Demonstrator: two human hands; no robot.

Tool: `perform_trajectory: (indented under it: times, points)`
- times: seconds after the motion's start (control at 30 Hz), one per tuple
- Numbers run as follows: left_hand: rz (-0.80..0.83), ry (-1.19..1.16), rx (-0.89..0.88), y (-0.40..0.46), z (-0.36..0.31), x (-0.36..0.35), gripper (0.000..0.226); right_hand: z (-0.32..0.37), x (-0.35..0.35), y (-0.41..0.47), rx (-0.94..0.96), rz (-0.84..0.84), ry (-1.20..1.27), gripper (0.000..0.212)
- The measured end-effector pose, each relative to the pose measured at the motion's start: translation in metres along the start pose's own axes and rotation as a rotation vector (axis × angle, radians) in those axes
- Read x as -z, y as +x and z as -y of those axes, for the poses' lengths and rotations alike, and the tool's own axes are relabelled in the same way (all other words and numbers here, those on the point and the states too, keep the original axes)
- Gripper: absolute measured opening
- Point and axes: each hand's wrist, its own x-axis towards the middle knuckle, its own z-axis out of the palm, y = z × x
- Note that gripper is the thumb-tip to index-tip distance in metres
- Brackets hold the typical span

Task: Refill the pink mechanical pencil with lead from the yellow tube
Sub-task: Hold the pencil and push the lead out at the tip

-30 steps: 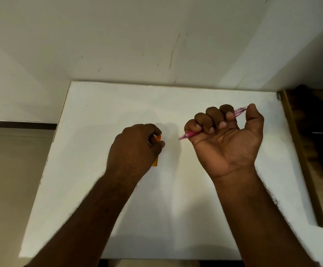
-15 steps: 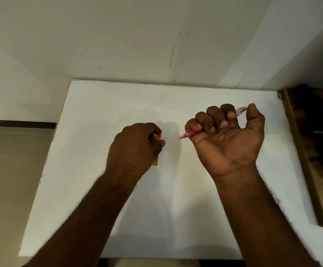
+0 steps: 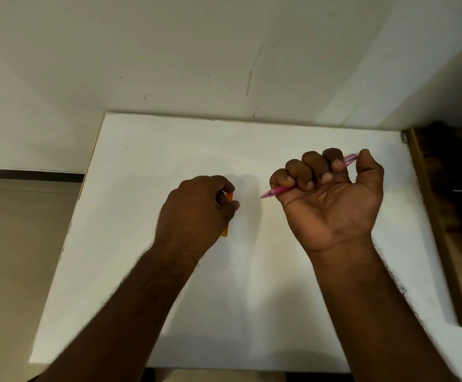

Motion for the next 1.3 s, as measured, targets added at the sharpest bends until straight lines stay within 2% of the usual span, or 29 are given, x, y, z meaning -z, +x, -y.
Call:
perform_trajectory:
  times: [1.3]
  points:
    - [-0.011, -0.008, -0.014, 0.002, 0.0015, -0.0017, 0.019, -0.0022, 0.0003, 0.0013, -0.011, -0.014, -0.022, 0.046]
